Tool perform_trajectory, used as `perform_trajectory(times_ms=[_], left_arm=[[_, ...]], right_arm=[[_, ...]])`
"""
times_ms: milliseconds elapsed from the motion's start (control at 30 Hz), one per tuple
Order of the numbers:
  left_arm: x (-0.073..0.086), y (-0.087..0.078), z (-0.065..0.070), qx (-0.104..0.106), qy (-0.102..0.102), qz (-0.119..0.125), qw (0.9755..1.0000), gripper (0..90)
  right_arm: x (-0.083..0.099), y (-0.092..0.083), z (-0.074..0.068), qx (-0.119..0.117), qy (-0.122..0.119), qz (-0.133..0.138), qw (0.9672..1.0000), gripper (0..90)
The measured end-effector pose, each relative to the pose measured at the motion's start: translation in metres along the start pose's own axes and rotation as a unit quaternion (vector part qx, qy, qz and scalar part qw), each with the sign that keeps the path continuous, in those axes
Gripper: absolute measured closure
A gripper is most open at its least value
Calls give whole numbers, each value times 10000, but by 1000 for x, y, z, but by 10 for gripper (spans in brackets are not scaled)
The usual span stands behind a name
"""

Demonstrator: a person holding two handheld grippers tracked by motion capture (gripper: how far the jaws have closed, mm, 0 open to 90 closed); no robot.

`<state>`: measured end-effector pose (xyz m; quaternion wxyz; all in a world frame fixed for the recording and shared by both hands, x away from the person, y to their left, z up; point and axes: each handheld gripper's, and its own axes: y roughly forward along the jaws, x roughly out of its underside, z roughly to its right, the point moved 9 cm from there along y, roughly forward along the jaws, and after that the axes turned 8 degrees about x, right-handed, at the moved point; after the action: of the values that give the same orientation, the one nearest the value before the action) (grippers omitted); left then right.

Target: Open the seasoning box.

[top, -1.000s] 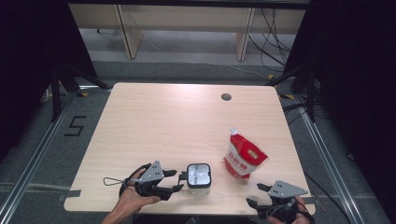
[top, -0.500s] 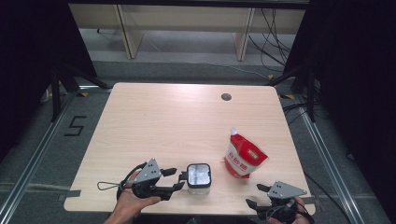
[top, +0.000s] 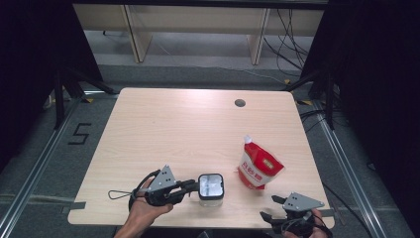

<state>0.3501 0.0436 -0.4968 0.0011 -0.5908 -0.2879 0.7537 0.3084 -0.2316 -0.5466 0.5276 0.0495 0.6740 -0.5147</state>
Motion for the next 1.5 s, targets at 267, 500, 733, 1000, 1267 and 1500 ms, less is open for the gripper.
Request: perform_trajectory(times_ms=[267,500,733,1000,1267,1500], left_arm=[[3,-3,-4,-131,9,-9,9999,852],[3,-2,-4,-129,-45,59,9999,853],[-1,-2,-1,-116,82,117,9998,861],[1,0,-2,-103,100,58,9999,889],[1,0,-3,-120,96,95,9998,890],[2,0,-3,-123,-36,157,9998,890]], right_arm=[[-4,-1,-2,55,-71,91,9999,332],[-8,0,-7,54,-147,117,9998,344],[-12,2,-12,27,-204,156,9997,362],[-21,6,-19,-24,-308,298,9991,383],[-38,10,-27,-115,-368,639,9972,455],[-54,17,-39,-199,-537,884,9944,583]])
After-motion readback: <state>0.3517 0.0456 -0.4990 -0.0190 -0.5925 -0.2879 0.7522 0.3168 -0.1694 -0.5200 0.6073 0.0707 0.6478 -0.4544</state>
